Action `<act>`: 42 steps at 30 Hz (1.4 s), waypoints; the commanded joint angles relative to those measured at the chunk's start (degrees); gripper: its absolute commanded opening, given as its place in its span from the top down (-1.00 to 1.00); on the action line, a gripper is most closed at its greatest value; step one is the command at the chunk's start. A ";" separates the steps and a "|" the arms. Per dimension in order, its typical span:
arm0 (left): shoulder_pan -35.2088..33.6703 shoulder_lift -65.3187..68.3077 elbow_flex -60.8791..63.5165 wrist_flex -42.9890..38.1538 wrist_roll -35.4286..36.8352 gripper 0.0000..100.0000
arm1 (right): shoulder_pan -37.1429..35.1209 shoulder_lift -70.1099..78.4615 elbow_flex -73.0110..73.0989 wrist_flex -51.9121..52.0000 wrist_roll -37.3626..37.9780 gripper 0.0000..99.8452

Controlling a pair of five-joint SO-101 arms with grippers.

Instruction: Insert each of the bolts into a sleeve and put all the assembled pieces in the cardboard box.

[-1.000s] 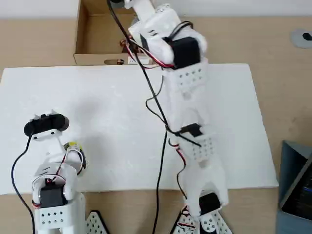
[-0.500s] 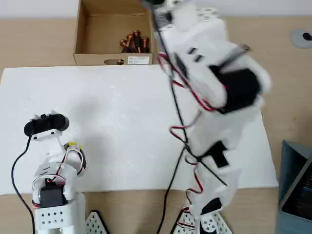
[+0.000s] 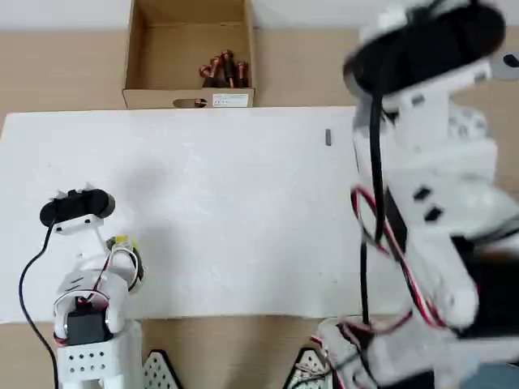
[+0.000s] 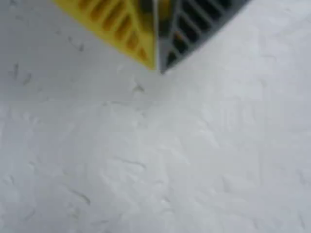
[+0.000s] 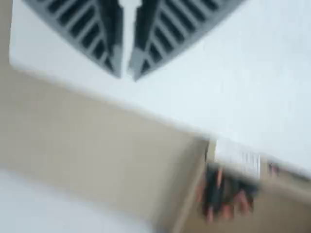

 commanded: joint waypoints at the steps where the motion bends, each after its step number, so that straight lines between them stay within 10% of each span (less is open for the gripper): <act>1: 0.00 -0.57 -0.18 -0.35 0.00 0.99 | 1.54 -9.98 17.01 0.97 -0.62 0.98; 18: 0.00 -0.57 -0.18 -0.35 0.00 0.99 | 1.27 -48.40 91.47 -29.19 -3.08 0.98; 42: 0.00 -0.57 -0.18 -0.35 0.00 0.99 | 1.19 -78.73 131.03 -43.08 -3.08 0.98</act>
